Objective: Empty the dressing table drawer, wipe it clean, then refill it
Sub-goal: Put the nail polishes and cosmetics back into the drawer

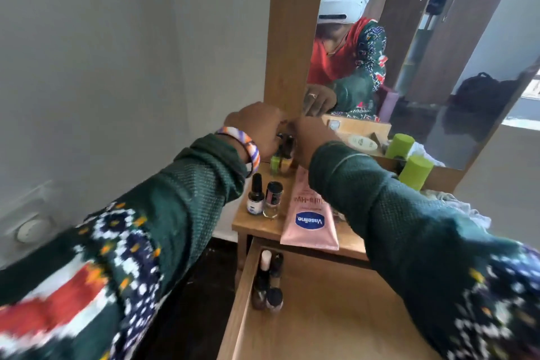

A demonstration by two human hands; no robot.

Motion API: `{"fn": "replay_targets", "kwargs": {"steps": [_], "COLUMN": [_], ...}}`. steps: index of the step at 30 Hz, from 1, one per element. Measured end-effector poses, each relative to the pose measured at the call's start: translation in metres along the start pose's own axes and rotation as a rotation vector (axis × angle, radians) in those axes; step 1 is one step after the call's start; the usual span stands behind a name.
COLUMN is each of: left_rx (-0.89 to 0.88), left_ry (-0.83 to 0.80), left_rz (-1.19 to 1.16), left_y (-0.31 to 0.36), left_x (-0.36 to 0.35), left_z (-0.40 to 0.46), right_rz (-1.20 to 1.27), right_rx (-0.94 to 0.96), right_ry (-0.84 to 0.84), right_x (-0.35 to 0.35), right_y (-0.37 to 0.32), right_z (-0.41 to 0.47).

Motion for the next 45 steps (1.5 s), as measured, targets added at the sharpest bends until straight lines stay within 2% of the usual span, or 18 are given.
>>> {"fn": "replay_targets", "kwargs": {"steps": [5,9,18,21,24,27,32,40,45], "left_rx": [-0.026,-0.014,0.026,0.017,-0.02,-0.07,-0.148,-0.162,-0.134], "left_ry": [-0.126,-0.15,-0.077,0.032,0.147,0.134,-0.069,-0.356,-0.415], "left_rz": [0.038,0.025,0.005,-0.034,-0.093,-0.14,-0.228,-0.274,-0.207], "left_y": [0.016,0.02,0.021,0.023,0.027,0.032,0.038,0.042,0.044], "left_x": [-0.02,-0.027,-0.008,0.023,0.055,0.071,0.059,-0.014,-0.057], "left_z": [0.017,0.016,0.005,-0.005,-0.021,-0.041,-0.081,-0.137,-0.156], "right_rz": [-0.012,0.012,0.119,0.204,0.25,0.261,0.367,0.45,0.354], "right_rx": [-0.037,-0.013,0.023,0.046,0.076,0.119,0.118,-0.019,-0.124], "right_ry": [-0.04,0.018,0.189,0.321,0.363,0.306,0.085,-0.269,-0.35], "right_x": [-0.01,-0.01,0.006,0.033,0.065,0.085,0.075,-0.009,-0.065], "right_y": [0.005,0.008,0.012,0.009,0.0,-0.01,-0.012,0.0,0.014], "right_z": [0.009,0.003,-0.012,-0.026,-0.052,-0.08,-0.12,-0.168,-0.181]}}
Point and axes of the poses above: each hand's wrist, its own z-axis towards the middle knuckle, its own x-axis out of the back of the hand, y = z × x, the point moved 7 cm from there along z, towards the middle knuckle, and after that the axes turned 13 degrees about z, right-handed, at the moved point
